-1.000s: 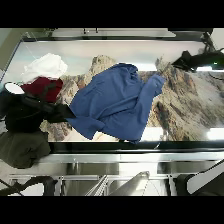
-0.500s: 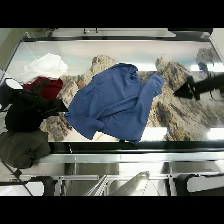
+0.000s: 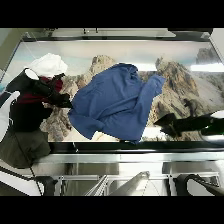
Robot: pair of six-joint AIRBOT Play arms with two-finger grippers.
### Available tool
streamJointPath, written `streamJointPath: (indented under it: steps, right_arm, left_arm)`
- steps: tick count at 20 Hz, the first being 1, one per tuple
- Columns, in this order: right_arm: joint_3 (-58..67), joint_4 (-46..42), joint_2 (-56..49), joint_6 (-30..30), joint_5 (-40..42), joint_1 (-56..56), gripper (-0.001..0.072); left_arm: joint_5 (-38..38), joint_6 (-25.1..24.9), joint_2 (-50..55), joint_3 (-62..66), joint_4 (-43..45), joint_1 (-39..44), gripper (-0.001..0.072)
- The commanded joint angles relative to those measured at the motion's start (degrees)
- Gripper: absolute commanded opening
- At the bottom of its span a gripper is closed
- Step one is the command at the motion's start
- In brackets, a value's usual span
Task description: Fold the shirts.
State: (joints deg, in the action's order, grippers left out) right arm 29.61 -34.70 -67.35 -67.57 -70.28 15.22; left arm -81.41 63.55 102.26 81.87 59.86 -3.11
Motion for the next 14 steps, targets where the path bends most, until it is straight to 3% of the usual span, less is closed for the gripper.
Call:
streamJointPath:
  steps: [1, 5, 8, 9, 10, 11, 14]
  right_arm:
    - [-5.35, 2.69, -0.72, 0.98, 9.16, -9.31, 0.0697]
    - [-5.29, 9.11, -5.11, 1.03, 21.11, -19.04, 0.0697]
    - [-5.25, 16.65, -9.01, 5.33, 21.81, -20.09, 0.0695]
    - [-5.25, 19.45, -10.01, 7.26, 21.11, -20.11, 0.0637]
    - [-5.25, 22.84, -10.78, 10.14, 19.76, -20.09, 0.0290]
    - [-5.25, 26.16, -10.99, 13.11, 17.90, -20.06, 0.0036]
    - [-3.45, 30.84, -8.74, 17.05, 12.02, -19.87, 0.0018]
  left_arm:
    - [-4.00, -0.50, 0.90, 3.28, 0.15, 0.92, 0.0014]
    - [-5.79, -0.48, 0.87, 3.23, 0.15, -0.20, 0.0014]
    - [-6.19, -0.50, 0.90, 3.23, 0.04, -1.68, 0.0014]
    - [-6.19, -0.48, 0.87, 3.23, -0.07, -2.23, 0.0014]
    - [-6.36, -0.48, 0.87, 3.23, -0.52, -2.73, 0.0013]
    - [-6.84, -0.50, 0.87, 3.23, -2.36, -3.37, 0.0013]
    - [-7.10, -2.23, -0.22, 3.23, -11.78, -5.20, 0.0013]
